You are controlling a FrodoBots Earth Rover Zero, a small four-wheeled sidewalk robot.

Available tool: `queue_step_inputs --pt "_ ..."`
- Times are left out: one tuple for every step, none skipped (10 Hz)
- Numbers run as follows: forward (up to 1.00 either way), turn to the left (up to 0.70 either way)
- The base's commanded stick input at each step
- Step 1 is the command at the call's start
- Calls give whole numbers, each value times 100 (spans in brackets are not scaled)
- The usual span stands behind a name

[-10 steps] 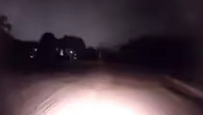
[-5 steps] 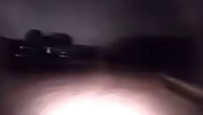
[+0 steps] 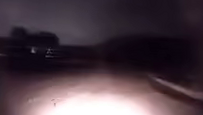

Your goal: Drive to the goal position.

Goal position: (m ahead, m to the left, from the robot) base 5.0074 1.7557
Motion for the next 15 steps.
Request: queue_step_inputs --pt "70 0" --pt "70 0" --pt "70 0" --pt "70 0" --pt "70 0" --pt "70 0" --pt "70 0" --pt "70 0" --pt "70 0" --pt "70 0" --pt "70 0" --pt "70 0" --pt "70 0" --pt "70 0" --pt "70 0"
